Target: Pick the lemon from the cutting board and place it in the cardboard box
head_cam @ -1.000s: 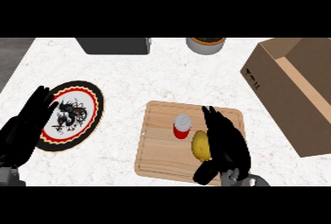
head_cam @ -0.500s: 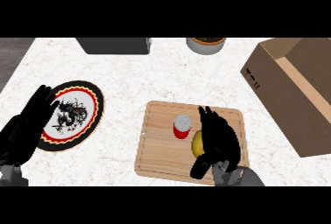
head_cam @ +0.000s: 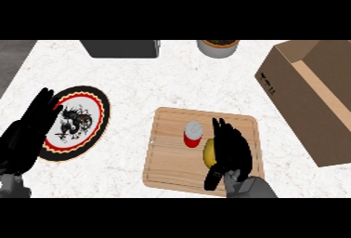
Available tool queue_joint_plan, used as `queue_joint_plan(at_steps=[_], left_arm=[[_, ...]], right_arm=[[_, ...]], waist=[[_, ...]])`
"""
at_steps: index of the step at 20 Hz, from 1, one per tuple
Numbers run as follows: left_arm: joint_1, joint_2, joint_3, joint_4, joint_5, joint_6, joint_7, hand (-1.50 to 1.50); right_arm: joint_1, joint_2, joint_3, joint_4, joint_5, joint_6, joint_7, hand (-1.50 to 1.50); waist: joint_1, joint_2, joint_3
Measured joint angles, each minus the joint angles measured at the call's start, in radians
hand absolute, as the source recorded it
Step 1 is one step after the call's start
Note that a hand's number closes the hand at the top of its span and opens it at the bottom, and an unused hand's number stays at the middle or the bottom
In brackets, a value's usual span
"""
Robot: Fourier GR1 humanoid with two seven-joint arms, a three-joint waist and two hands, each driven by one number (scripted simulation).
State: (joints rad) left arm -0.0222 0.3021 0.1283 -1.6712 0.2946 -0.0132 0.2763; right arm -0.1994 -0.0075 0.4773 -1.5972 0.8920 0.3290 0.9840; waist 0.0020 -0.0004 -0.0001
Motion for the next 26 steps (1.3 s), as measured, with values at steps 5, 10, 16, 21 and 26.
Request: queue_joint_plan(at_steps=[5, 10, 16, 21, 26], left_arm=[[-0.016, -0.016, 0.007, 0.043, -0.022, -0.017, -0.023, 0.00], [-0.039, -0.027, 0.023, 0.070, -0.030, -0.030, -0.023, 0.00], [-0.004, -0.037, 0.042, 0.032, -0.035, -0.053, -0.015, 0.00], [-0.015, -0.051, 0.051, 0.049, -0.054, -0.059, -0.025, 0.00], [-0.018, -0.064, 0.054, 0.044, -0.067, -0.061, -0.014, 0.00]], right_arm=[[-0.027, 0.001, -0.005, 0.056, -0.020, -0.005, -0.002, -1.50], [-0.005, -0.002, -0.008, 0.066, -0.014, -0.010, -0.014, -1.50], [-0.003, 0.001, -0.014, 0.120, 0.000, -0.039, -0.030, -1.50], [-0.016, 0.000, -0.007, 0.146, 0.014, -0.072, -0.057, 1.50], [-0.027, -0.005, -0.015, 0.186, 0.056, -0.107, -0.129, 1.50]], waist=[[0.000, 0.000, 0.000], [-0.001, 0.000, 0.000], [0.000, 0.000, 0.000], [0.000, 0.000, 0.000], [0.000, -0.001, 0.000]])
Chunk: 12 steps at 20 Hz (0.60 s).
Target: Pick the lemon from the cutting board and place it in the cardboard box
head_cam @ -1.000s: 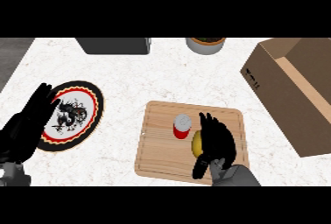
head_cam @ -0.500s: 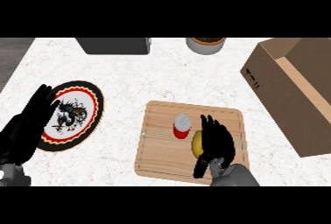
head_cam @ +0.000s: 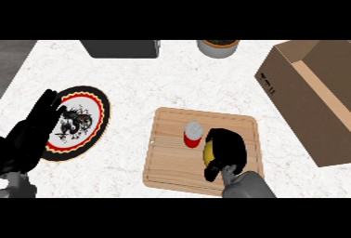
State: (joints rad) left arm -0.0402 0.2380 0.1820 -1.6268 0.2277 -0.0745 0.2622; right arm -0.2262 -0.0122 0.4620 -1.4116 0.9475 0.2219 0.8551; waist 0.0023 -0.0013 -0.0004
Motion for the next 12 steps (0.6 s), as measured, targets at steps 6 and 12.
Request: queue_joint_plan(at_steps=[6, 12], left_arm=[[0.003, 0.005, 0.026, -0.010, 0.012, -0.028, 0.009, 0.00], [0.011, 0.004, 0.026, -0.015, 0.010, -0.044, 0.001, 0.00]], right_arm=[[-0.030, -0.017, -0.044, 0.037, 0.023, 0.007, -0.084, 1.50], [-0.290, -0.088, -0.229, 0.315, -0.038, 0.021, -0.249, 1.50]], waist=[[0.002, 0.001, 0.000], [0.015, 0.006, 0.001]])
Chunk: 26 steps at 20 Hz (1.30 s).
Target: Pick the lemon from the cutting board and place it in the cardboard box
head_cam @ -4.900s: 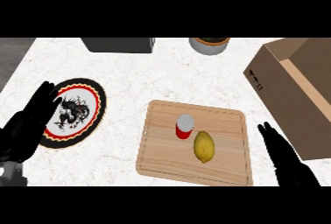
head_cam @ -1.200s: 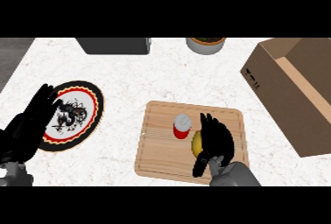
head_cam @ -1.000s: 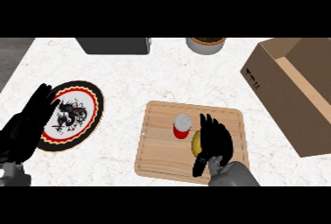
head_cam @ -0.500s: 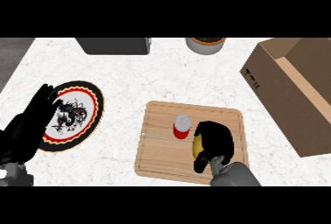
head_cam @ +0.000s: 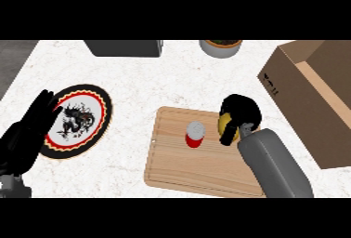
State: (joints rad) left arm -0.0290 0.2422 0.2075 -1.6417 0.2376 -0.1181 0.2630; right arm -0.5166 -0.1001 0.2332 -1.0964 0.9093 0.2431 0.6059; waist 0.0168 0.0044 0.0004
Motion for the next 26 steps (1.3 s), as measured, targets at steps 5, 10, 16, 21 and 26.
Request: queue_joint_plan(at_steps=[5, 10, 16, 21, 26], left_arm=[[-0.002, -0.003, 0.004, -0.011, 0.000, 0.000, 0.016, 0.00], [-0.020, -0.013, 0.003, -0.009, -0.009, 0.017, 0.030, 0.00], [0.001, -0.011, 0.017, 0.010, -0.003, -0.003, 0.008, 0.00], [0.002, -0.013, 0.020, 0.014, -0.008, 0.001, 0.006, 0.00], [-0.004, -0.031, 0.002, 0.006, -0.027, 0.016, 0.007, 0.00]], right_arm=[[-0.117, -0.023, -0.053, 0.176, 0.042, -0.079, -0.078, 1.50], [-0.173, -0.031, -0.057, 0.141, 0.083, -0.109, -0.065, 1.50], [-0.216, -0.037, -0.036, -0.059, 0.124, -0.080, 0.006, 1.50], [-0.271, -0.046, -0.046, -0.243, 0.180, -0.056, 0.139, 1.50], [-0.307, -0.103, -0.105, -0.352, 0.224, -0.022, 0.230, 1.50]], waist=[[-0.002, -0.001, 0.000], [-0.010, -0.004, 0.000], [-0.020, -0.009, -0.001], [-0.025, -0.012, -0.001], [-0.023, -0.010, -0.001]])
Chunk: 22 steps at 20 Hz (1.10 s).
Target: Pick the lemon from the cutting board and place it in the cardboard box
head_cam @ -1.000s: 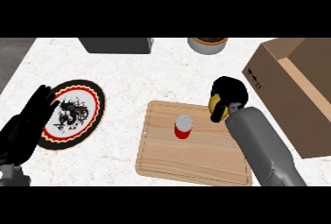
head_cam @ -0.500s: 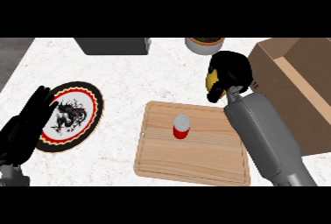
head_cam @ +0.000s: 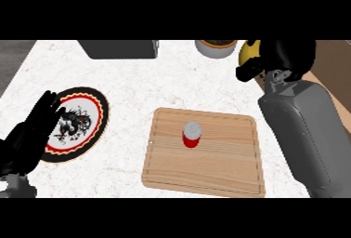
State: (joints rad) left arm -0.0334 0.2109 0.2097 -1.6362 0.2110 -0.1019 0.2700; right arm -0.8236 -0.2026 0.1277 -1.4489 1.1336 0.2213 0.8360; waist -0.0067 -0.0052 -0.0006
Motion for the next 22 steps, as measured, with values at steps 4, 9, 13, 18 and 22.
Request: queue_joint_plan(at_steps=[4, 9, 13, 18, 22], left_arm=[[-0.001, 0.001, 0.001, 0.006, -0.006, -0.003, -0.004, 0.00], [-0.001, -0.002, -0.002, -0.009, -0.009, -0.006, 0.000, 0.00], [-0.018, 0.015, 0.017, -0.006, 0.010, -0.018, 0.021, 0.00], [-0.021, 0.009, 0.014, -0.015, 0.006, -0.014, 0.033, 0.00], [-0.021, 0.004, 0.014, -0.019, 0.001, -0.011, 0.032, 0.00]], right_arm=[[-0.003, -0.054, -0.063, -0.050, 0.012, 0.024, 0.027, 1.50], [0.022, -0.119, -0.123, -0.075, 0.008, 0.061, 0.004, 1.50], [0.057, -0.186, -0.177, -0.038, -0.012, 0.059, -0.077, 1.50], [0.065, -0.236, -0.237, 0.089, -0.025, -0.045, -0.206, 1.50], [0.093, -0.253, -0.273, 0.189, -0.040, -0.133, -0.303, 1.50]], waist=[[0.003, 0.002, 0.000], [0.006, 0.003, 0.000], [0.008, 0.005, 0.001], [0.013, 0.006, 0.001], [0.014, 0.007, 0.001]])
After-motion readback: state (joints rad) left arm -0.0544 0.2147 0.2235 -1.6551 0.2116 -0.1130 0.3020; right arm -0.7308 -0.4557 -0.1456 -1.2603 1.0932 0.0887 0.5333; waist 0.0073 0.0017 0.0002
